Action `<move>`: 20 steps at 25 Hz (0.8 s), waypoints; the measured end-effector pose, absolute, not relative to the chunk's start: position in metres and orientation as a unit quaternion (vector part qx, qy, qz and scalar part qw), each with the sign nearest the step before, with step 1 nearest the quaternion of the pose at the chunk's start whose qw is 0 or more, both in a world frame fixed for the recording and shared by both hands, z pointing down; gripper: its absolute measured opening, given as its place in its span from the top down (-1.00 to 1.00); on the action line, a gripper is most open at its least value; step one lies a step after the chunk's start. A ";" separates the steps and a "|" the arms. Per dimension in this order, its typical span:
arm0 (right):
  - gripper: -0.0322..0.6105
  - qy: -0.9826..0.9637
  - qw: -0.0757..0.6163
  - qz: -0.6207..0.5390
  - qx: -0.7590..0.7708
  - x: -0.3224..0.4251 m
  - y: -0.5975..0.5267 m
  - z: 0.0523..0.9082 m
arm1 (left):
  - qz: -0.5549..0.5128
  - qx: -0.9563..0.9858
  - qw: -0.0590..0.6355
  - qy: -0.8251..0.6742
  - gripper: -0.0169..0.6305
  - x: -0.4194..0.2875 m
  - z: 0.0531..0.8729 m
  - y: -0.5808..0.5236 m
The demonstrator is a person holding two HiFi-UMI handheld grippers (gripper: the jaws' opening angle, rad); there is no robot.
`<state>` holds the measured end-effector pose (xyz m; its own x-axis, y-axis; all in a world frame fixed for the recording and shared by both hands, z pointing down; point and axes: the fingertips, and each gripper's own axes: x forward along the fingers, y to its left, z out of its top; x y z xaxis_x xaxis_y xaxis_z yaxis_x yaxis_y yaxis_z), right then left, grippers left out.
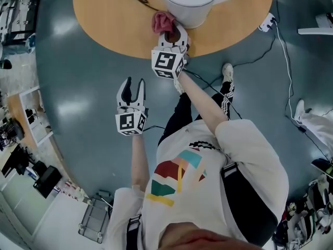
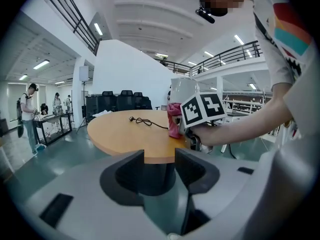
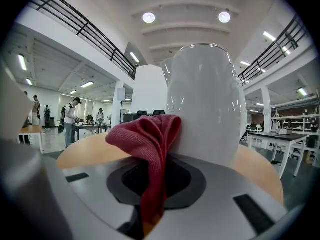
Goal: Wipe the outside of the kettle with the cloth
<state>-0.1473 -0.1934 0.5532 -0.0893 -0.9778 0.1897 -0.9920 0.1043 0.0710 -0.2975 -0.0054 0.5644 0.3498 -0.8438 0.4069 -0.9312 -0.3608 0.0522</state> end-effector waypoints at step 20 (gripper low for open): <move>0.75 -0.784 0.081 0.030 0.615 -0.046 -0.149 0.531 | 0.156 0.865 0.104 -0.464 0.23 -0.180 0.533 -0.072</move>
